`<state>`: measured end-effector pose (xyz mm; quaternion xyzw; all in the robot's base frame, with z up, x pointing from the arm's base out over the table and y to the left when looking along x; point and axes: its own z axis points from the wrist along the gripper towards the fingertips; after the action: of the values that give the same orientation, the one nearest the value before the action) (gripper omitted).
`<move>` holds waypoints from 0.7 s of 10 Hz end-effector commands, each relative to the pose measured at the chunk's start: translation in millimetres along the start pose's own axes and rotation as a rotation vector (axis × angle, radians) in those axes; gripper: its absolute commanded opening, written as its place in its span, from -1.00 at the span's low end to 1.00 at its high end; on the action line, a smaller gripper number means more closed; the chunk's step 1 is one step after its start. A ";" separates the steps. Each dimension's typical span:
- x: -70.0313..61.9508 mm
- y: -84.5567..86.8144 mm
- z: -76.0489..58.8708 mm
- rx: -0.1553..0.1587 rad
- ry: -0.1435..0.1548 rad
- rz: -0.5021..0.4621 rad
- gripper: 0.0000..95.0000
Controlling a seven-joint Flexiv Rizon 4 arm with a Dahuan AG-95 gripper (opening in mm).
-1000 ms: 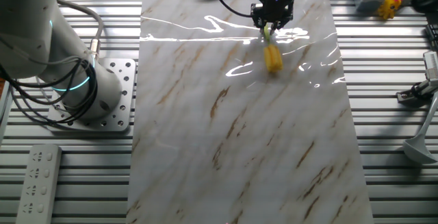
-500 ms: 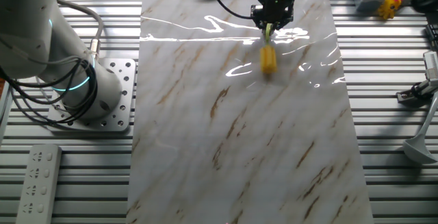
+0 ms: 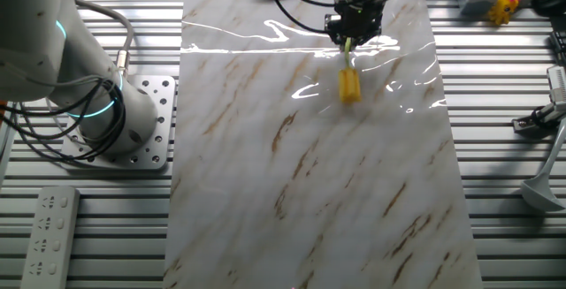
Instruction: Scrub the table with a brush
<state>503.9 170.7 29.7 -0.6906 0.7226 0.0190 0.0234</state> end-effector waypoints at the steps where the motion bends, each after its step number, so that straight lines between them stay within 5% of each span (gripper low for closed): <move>1: 7.5 0.7 -3.2 0.002 0.001 -0.023 -1.00; 7: 25.0 11.4 -6.0 0.008 -0.013 -0.047 -1.00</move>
<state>489.5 145.4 35.5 -0.7076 0.7057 0.0198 0.0309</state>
